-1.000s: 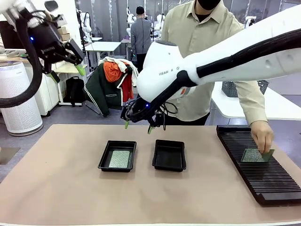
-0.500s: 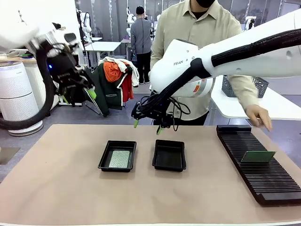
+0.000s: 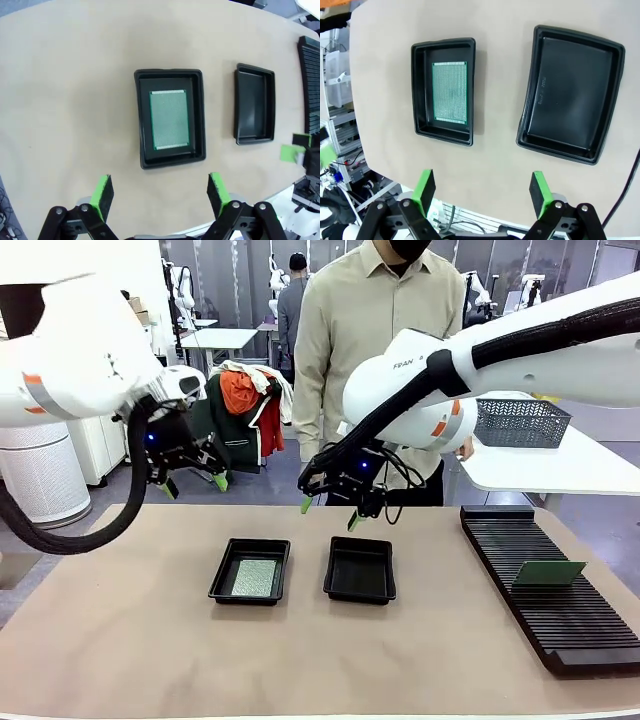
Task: Inspect and transfer BCBs to ESD trays.
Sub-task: Pick up the ESD tray and place it on the left side of the table.
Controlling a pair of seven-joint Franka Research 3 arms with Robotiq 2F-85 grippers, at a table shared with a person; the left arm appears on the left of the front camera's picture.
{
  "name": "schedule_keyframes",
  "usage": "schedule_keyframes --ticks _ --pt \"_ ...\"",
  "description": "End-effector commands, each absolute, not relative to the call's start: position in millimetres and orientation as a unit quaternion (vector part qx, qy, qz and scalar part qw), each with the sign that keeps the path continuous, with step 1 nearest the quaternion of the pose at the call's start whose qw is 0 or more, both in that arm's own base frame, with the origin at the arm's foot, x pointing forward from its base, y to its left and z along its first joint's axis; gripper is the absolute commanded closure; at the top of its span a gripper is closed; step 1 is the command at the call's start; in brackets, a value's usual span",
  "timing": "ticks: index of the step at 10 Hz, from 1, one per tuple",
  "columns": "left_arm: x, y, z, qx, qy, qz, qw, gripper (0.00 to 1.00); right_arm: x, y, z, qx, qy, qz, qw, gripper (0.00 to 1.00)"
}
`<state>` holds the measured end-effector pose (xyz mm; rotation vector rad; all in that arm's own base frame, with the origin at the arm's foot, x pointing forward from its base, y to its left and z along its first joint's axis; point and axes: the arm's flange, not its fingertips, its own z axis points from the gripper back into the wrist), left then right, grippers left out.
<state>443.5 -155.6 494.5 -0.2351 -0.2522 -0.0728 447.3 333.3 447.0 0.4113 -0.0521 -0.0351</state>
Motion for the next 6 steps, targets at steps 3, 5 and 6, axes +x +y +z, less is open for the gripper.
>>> schedule_keyframes --ticks 3,5,6 --pt "472.0 -174.9 438.4 -0.069 -0.121 -0.021 0.990 0.00 448.3 339.9 450.2 0.198 -0.031 -0.019 0.980 0.00" --pt "477.9 -183.7 414.3 -0.054 -0.115 -0.029 0.991 0.00 448.3 339.9 450.2 0.198 -0.031 -0.019 0.980 0.00" --pt "479.3 -186.0 402.0 -0.040 -0.109 -0.029 0.993 0.00 448.3 339.9 450.2 0.198 -0.031 -0.019 0.980 0.00"
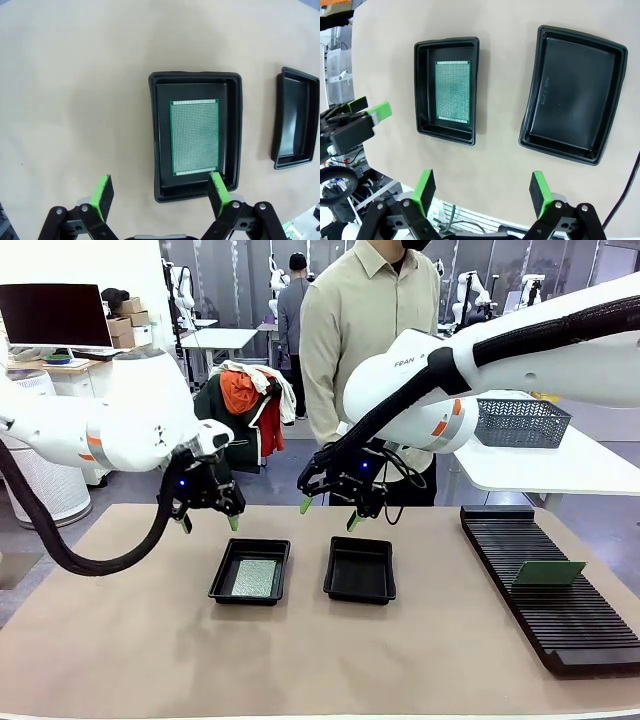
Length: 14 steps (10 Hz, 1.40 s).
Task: Inspect and transfer BCBs to ESD trays.
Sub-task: Pick up the ESD tray and place it on the left side of the table.
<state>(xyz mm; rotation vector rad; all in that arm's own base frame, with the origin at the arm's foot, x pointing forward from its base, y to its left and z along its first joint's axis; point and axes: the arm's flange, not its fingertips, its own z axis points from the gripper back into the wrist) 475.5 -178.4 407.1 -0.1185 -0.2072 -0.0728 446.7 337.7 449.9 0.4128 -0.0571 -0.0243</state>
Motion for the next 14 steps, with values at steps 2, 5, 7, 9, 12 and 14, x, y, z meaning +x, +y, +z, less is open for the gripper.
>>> schedule_keyframes --ticks 2,5,7,9,12,14 --pt "481.2 -188.5 377.7 -0.025 -0.097 -0.021 0.995 0.00 448.3 339.9 450.2 0.198 -0.031 -0.019 0.980 0.00" --pt "481.6 -190.4 345.7 -0.005 -0.091 -0.018 0.996 0.00 448.3 339.9 450.2 0.198 -0.031 -0.019 0.980 0.00" --pt "484.3 -189.6 333.4 -0.008 -0.083 -0.028 0.996 0.00 448.3 339.9 450.2 0.198 -0.031 -0.019 0.980 0.00" --pt "487.5 -190.6 318.9 -0.007 -0.074 -0.027 0.997 0.00 448.3 339.9 450.2 0.198 -0.031 -0.019 0.980 0.00" --pt "491.0 -194.2 309.7 -0.008 -0.061 -0.031 0.998 0.00 448.3 339.9 450.2 0.198 -0.031 -0.019 0.980 0.00" --pt "485.7 -189.0 310.0 -0.013 -0.052 -0.031 0.998 0.00 448.3 339.9 450.2 0.198 -0.031 -0.019 0.980 0.00"
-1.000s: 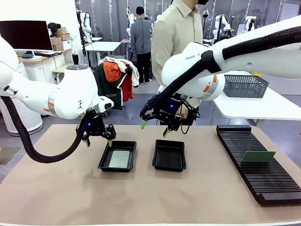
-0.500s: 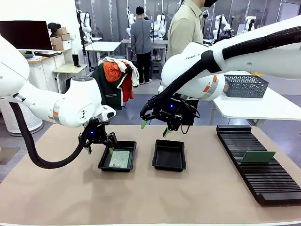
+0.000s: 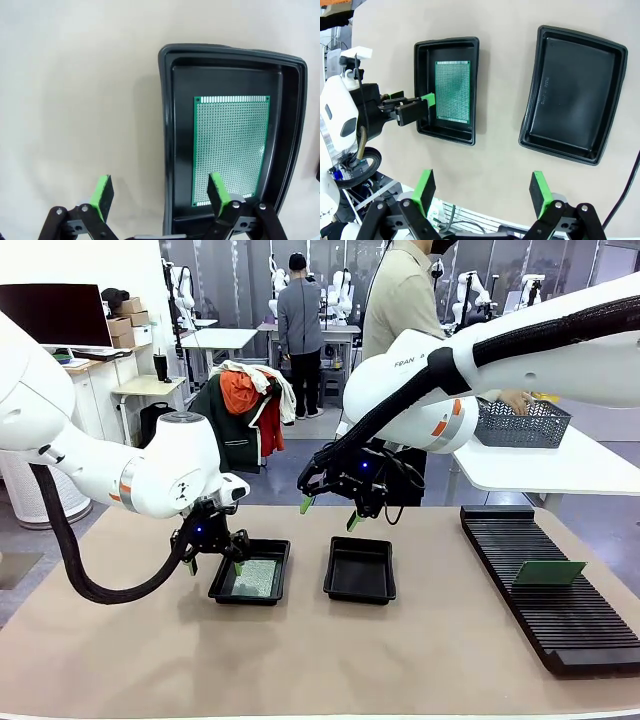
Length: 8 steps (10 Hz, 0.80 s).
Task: Inspect and transfer BCBs to ESD trays.
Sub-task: Pick up the ESD tray and place it on the left side of the table.
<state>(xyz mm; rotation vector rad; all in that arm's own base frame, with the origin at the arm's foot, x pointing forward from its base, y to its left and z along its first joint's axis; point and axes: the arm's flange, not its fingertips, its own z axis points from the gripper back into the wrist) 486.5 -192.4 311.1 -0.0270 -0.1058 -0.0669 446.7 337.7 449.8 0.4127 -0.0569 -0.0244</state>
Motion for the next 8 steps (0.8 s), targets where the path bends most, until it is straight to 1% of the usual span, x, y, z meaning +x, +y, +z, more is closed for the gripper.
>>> schedule_keyframes --ticks 1,5,6,8 --pt "485.7 -189.0 310.0 -0.013 -0.052 -0.031 0.998 0.00 448.3 339.9 450.2 0.198 -0.031 -0.019 0.980 0.00" --pt "487.4 -189.9 310.9 -0.013 -0.053 -0.031 0.998 0.00 448.3 339.9 450.2 0.198 -0.031 -0.019 0.980 0.00" --pt "485.6 -196.5 315.1 -0.020 -0.062 -0.035 0.997 0.00 448.3 339.9 450.2 0.198 -0.031 -0.019 0.980 0.00" --pt "493.6 -198.1 314.2 -0.039 -0.064 -0.038 0.996 0.06 448.3 339.9 450.2 0.198 -0.031 -0.019 0.980 0.00"
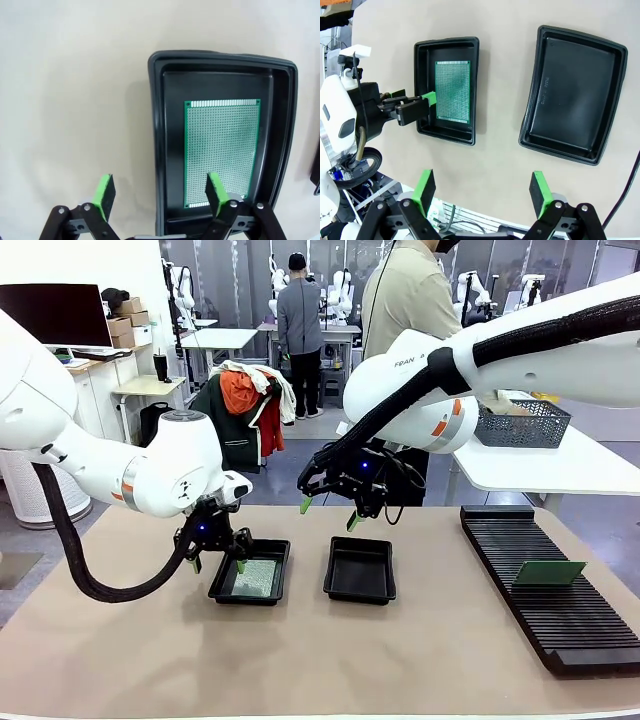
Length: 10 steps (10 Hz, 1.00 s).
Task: Inspect and transfer BCBs to ESD trays.
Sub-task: Pick up the ESD tray and place it on the left side of the table.
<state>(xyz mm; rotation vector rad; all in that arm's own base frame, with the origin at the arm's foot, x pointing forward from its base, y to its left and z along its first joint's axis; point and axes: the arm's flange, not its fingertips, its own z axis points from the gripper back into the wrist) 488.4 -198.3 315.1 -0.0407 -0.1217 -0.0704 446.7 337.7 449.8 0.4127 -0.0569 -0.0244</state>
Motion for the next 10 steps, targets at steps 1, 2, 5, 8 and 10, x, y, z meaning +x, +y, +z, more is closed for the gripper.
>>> schedule_keyframes --ticks 1,2,5,8,10 --pt "495.5 -197.0 313.5 -0.043 -0.056 -0.041 0.997 0.10 448.3 339.9 450.2 0.198 -0.031 -0.019 0.980 0.00" --pt "497.7 -196.0 311.8 -0.042 -0.055 -0.041 0.997 0.13 448.3 339.9 450.2 0.198 -0.031 -0.019 0.980 0.00" --pt "501.0 -198.8 307.9 -0.042 -0.053 -0.055 0.996 0.25 448.3 339.9 450.2 0.198 -0.031 -0.019 0.980 0.00" --pt "501.1 -199.1 308.4 -0.035 -0.064 -0.057 0.996 0.42 448.3 339.9 450.2 0.198 -0.031 -0.019 0.980 0.00" --pt "502.7 -198.6 306.4 -0.036 -0.067 -0.057 0.995 0.54 448.3 339.9 450.2 0.198 -0.031 -0.019 0.980 0.00"
